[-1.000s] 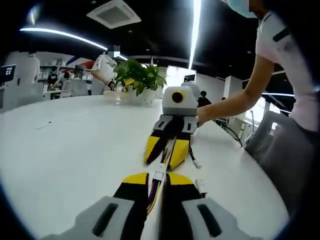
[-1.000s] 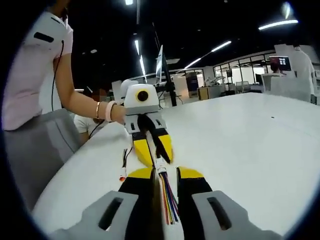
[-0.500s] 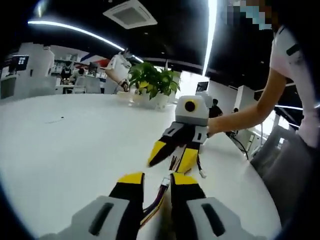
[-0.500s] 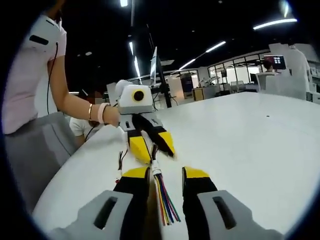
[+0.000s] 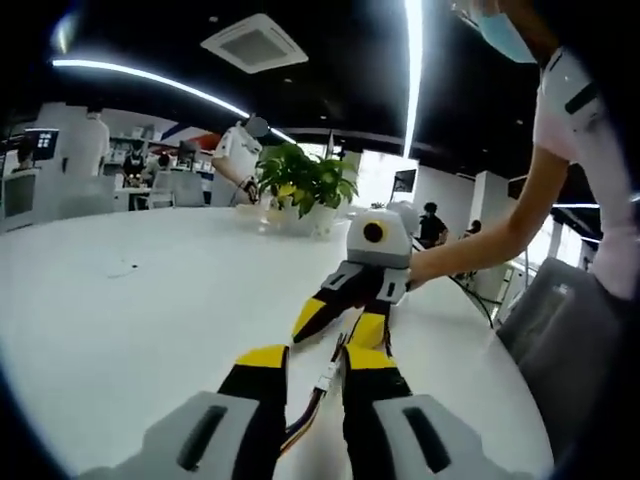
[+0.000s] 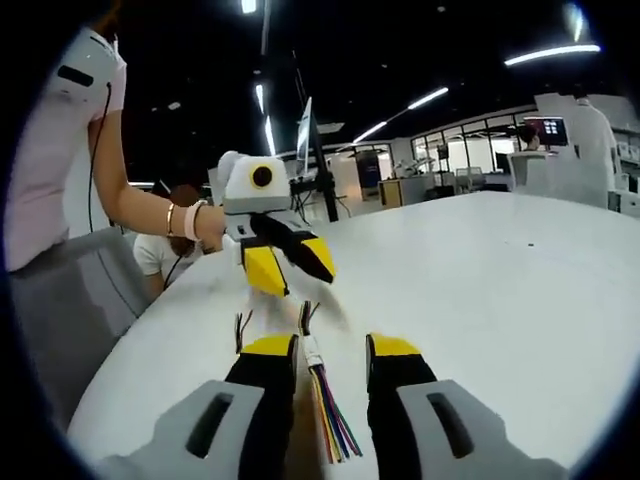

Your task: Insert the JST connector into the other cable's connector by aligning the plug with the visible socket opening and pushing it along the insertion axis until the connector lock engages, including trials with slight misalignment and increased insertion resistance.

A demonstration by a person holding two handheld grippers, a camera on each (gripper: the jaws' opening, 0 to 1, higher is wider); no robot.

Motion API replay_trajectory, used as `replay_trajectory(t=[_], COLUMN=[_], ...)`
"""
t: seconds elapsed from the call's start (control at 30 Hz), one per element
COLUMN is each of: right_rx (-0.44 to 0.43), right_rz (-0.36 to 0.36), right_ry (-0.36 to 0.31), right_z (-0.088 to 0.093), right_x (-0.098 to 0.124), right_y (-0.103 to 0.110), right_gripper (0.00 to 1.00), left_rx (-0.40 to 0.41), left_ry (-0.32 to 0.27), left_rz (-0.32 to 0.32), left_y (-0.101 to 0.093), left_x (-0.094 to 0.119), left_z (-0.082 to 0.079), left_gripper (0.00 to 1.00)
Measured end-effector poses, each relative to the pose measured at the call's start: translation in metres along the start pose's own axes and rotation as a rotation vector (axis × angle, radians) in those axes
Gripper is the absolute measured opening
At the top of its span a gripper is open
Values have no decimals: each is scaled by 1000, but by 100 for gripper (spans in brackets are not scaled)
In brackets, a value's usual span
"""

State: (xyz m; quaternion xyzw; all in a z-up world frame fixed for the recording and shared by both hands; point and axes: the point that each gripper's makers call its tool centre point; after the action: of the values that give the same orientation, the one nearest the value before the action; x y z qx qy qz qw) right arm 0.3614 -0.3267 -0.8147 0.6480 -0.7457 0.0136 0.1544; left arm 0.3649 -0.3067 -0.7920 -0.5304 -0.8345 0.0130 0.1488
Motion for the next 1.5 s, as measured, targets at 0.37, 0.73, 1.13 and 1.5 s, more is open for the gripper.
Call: replay_trajectory(t=[0.37, 0.73, 1.13, 1.5], right_rx=[27, 47, 58, 64], right_rz=[19, 42, 44, 57], right_ry=[-9, -10, -2, 16], right_z=[-13, -22, -24, -14], right_x=[12, 28, 36, 47], right_y=[7, 16, 32, 44], right_gripper=[25, 23, 23, 20], left_rx=[-16, -24, -67, -73], left_ry=[-2, -37, -11, 21], left_rz=[12, 26, 33, 39], left_y=[-12, -27, -42, -50], left_x=[3, 9, 15, 18], left_z=[-6, -21, -21, -11], left_gripper=[14, 15, 15, 15])
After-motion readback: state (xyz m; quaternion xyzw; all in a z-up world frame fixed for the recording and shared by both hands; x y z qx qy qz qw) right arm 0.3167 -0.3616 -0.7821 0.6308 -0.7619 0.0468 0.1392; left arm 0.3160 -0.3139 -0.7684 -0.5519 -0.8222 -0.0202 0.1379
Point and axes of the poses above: the point that each gripper's makers call its tool centre point, and the gripper's own axes: x roughly backward along the fingers, y roughly to its left, z roughly out of its underside, and after that the axes turned 1 degree about y, right-handed
